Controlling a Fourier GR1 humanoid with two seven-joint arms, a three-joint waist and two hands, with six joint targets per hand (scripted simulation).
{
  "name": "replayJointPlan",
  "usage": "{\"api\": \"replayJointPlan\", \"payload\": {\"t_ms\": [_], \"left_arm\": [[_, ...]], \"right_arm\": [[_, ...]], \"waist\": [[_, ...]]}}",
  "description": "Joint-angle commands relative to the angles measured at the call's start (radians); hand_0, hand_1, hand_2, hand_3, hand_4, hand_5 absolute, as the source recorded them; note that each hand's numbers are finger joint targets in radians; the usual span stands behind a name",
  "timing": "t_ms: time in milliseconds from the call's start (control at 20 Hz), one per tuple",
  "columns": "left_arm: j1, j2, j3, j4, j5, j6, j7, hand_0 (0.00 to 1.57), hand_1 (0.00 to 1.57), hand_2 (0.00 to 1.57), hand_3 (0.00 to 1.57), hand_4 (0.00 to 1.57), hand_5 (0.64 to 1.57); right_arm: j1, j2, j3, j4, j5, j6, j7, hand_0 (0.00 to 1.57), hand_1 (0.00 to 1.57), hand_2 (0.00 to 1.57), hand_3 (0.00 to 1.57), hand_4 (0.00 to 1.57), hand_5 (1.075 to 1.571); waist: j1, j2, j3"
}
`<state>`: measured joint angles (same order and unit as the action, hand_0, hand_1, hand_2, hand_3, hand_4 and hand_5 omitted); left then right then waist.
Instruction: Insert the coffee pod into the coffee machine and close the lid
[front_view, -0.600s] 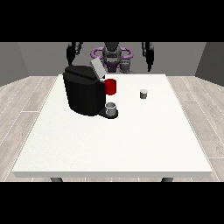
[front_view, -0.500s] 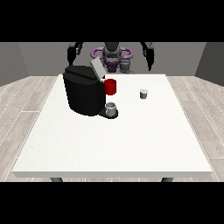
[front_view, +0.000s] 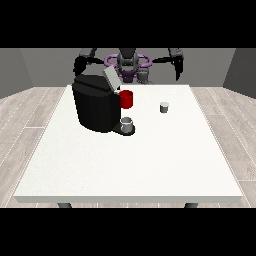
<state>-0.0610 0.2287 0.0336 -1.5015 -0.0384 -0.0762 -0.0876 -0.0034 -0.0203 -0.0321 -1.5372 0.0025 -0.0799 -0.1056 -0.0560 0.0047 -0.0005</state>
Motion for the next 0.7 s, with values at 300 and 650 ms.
{"api": "replayJointPlan", "payload": {"t_ms": [300,650], "left_arm": [[-0.191,0.125,0.098,0.289,-0.020,-0.085,-0.017,0.00,0.00,0.00,0.00,0.00,1.571],[-0.306,0.142,0.134,0.512,-0.069,-0.058,-0.045,0.00,0.00,0.00,0.00,0.00,1.571]], "right_arm": [[-0.054,-0.009,0.025,-0.080,-0.008,-0.021,0.030,0.00,0.00,0.00,0.00,0.17,1.571],[-0.098,-0.010,0.045,-0.109,-0.021,-0.004,0.070,0.00,0.00,0.00,0.00,0.23,1.571]], "waist": [[-0.083,0.098,0.0002],[-0.106,0.142,0.0000]]}}
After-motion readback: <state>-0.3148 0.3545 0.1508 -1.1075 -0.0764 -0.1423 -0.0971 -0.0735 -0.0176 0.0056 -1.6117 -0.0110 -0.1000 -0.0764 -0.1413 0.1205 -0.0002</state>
